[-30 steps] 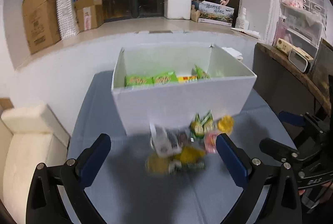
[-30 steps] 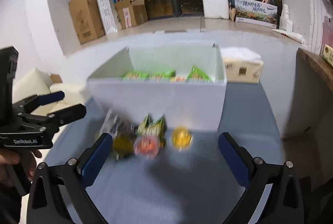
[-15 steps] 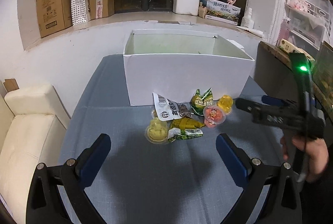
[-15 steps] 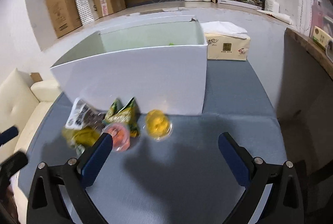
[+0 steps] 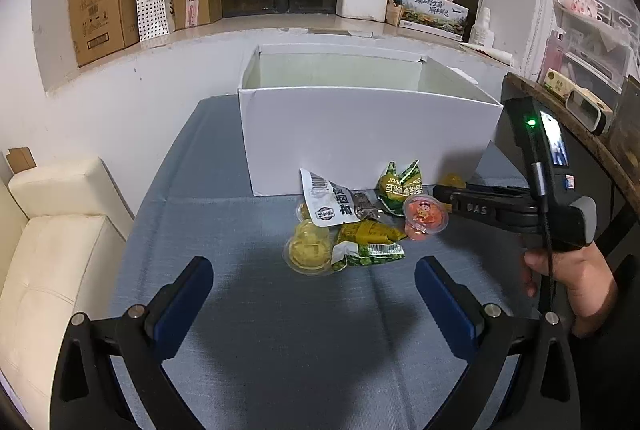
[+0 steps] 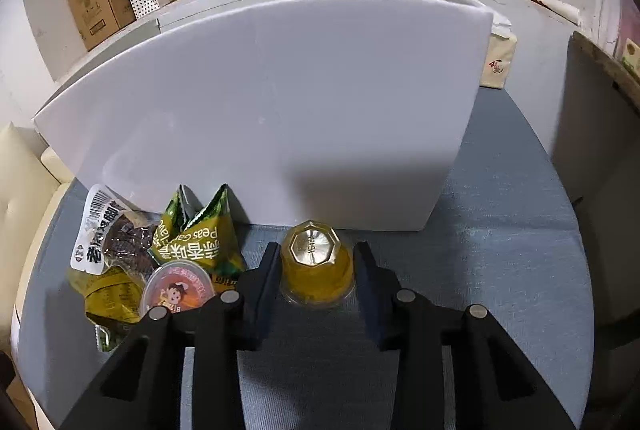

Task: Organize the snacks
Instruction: 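Grasp a yellow jelly cup with the right gripper, then grasp a yellow jelly cup with the left gripper while the right holds its cup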

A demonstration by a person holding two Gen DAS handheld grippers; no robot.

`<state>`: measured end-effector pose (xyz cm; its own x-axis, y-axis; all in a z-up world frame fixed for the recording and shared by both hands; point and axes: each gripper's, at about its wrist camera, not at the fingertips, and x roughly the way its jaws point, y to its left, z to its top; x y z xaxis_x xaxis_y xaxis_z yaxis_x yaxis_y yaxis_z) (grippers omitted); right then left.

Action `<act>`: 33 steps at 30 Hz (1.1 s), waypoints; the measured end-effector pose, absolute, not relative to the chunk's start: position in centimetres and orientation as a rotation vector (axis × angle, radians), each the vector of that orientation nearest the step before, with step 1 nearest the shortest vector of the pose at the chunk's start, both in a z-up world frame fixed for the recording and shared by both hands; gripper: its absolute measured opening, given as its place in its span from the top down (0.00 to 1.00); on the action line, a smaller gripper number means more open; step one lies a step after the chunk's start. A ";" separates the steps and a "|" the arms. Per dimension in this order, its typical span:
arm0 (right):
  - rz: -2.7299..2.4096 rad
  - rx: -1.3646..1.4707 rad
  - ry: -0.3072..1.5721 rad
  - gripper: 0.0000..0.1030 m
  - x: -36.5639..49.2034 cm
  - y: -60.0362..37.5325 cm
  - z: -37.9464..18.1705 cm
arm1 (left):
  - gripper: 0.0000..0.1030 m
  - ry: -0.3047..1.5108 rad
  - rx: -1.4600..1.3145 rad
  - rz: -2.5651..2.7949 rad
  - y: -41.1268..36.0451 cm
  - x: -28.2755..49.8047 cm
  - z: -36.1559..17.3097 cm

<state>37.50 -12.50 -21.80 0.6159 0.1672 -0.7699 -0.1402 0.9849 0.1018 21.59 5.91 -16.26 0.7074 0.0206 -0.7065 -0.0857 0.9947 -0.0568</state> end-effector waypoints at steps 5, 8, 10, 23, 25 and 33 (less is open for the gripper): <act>0.199 0.040 0.855 0.62 36.1 -13.2 -21.2 | 0.00 0.783 -0.097 0.059 6.4 21.7 -16.8; 0.222 0.046 0.835 0.62 35.0 -13.4 -20.6 | 0.00 0.792 -0.116 0.068 7.3 22.0 -17.3; 0.237 0.050 0.824 0.62 33.8 -13.5 -20.2 | 0.00 0.795 -0.127 0.075 7.7 22.3 -17.4; 0.311 0.073 0.718 0.62 27.4 -13.5 -16.8 | 0.01 0.868 -0.133 0.101 9.2 27.5 -21.4; 0.304 0.059 0.703 0.62 26.7 -13.6 -16.5 | 0.01 0.877 -0.129 0.099 9.0 27.9 -21.9; 0.313 0.081 0.722 0.62 26.5 -14.3 -17.1 | 0.52 0.884 -0.170 0.037 9.4 28.7 -22.3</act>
